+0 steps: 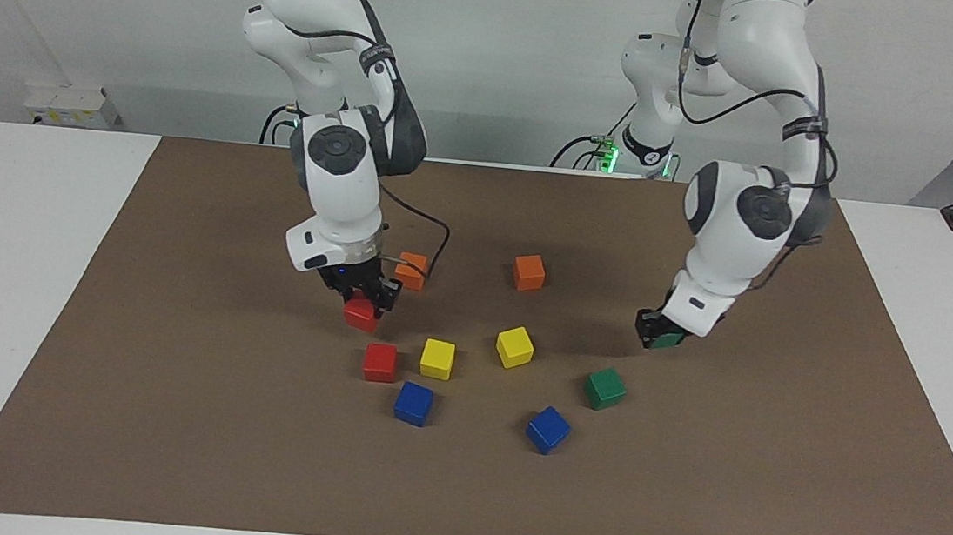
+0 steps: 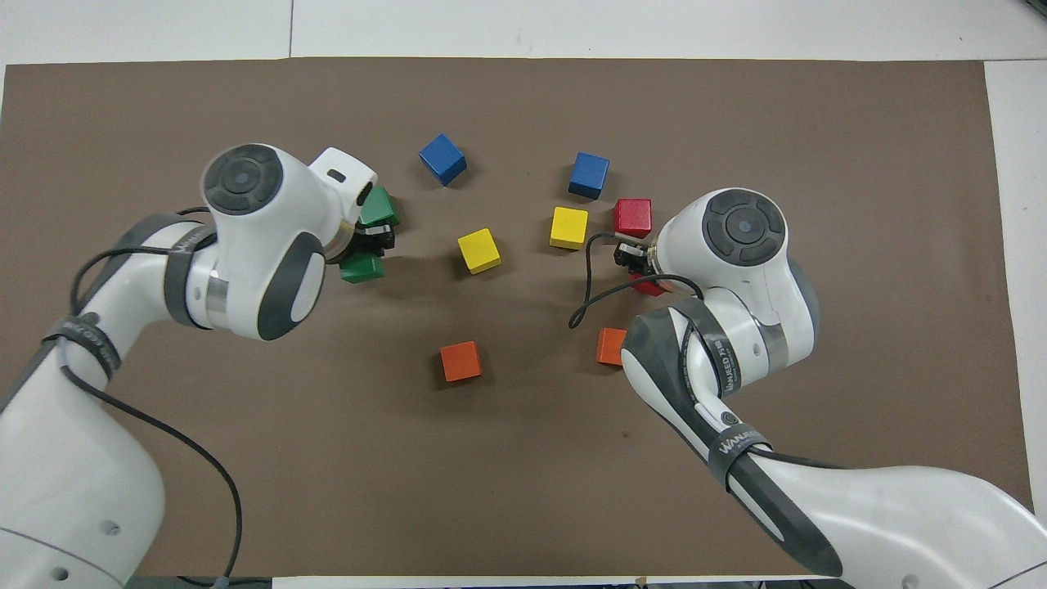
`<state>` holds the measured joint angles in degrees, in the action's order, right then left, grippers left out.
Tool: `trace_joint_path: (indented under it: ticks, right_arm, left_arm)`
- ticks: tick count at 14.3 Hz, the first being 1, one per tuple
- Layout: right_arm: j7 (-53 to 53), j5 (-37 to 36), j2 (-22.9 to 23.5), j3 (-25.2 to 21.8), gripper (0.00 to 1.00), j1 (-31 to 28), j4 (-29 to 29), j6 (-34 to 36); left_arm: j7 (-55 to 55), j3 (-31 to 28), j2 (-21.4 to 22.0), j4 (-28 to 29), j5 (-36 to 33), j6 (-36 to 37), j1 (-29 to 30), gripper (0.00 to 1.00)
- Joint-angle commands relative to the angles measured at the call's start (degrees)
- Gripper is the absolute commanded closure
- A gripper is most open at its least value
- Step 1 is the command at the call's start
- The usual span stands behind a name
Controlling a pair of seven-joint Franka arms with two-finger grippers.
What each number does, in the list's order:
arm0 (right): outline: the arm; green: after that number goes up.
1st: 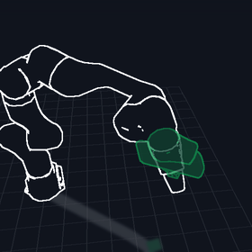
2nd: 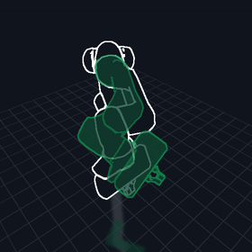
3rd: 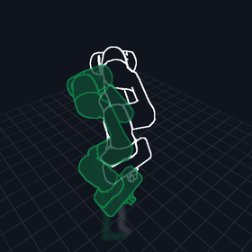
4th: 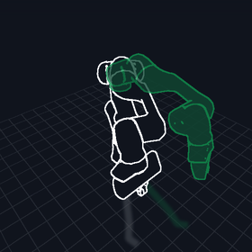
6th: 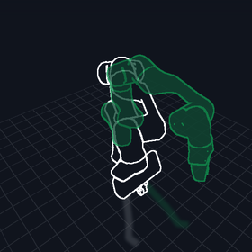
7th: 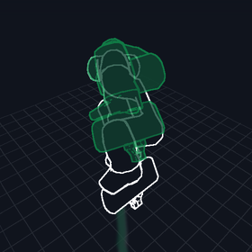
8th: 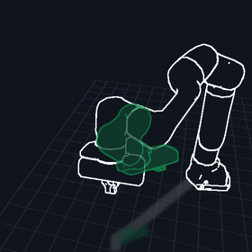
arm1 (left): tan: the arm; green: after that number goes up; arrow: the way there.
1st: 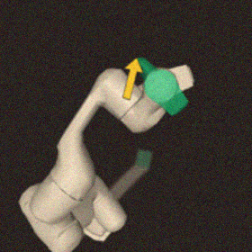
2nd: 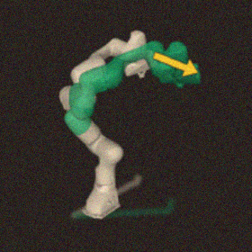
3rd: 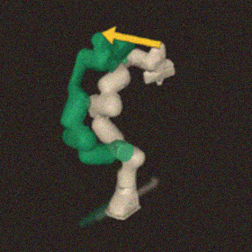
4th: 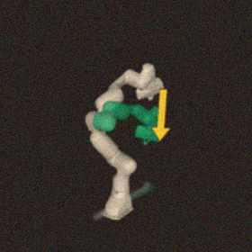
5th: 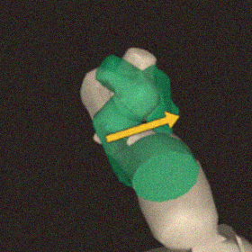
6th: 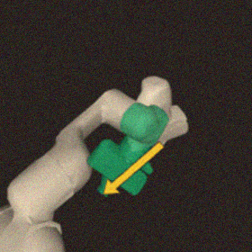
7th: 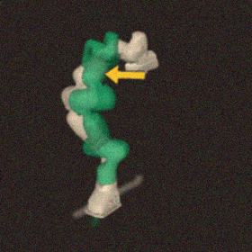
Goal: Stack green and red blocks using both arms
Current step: 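Set the green cube outward with the left gripper while the right gripper carries red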
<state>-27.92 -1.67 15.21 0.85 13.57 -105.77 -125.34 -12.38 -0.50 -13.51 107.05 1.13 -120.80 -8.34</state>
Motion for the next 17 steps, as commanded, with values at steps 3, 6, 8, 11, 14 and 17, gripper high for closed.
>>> trace_joint_path:
  ticks: [3, 6, 8, 11, 14, 17]
  right_arm:
    - [27.2, 0.3, 0.2, 0.6, 0.97, -11.6, 0.6, 0.1]
    - [29.1, 0.4, -0.4, 0.6, 0.97, -14.8, -1.5, -0.3]
    - [31.9, 0.4, -1.7, 0.6, 0.97, -17.1, -5.4, -3.1]
    - [34.5, 0.5, -2.7, 0.6, 0.97, -19.0, -9.3, -6.4]
    - [34.8, 0.8, -3.9, 0.6, 0.97, -19.3, -12.5, -6.8]
    - [36.8, 0.8, -4.1, 0.6, 0.96, -20.5, -13.1, -7.4]
  left_arm:
    - [17.7, 0.6, 1.7, 3.5, 0.3, -1.4, 13.2, 1.00]
    - [22.5, 0.6, 1.7, 8.2, 0.3, -8.5, 17.8, 1.00]
    - [24.0, 0.6, 1.6, 10.6, 0.3, -12.2, 20.1, 1.00]
    - [24.2, 0.6, 0.6, 10.9, 0.3, -13.7, 20.6, 1.00]
    - [24.3, 0.6, -0.5, 11.6, 0.3, -15.6, 20.5, 1.00]
    - [24.2, 0.6, -1.2, 12.4, 0.3, -17.7, 20.6, 1.00]
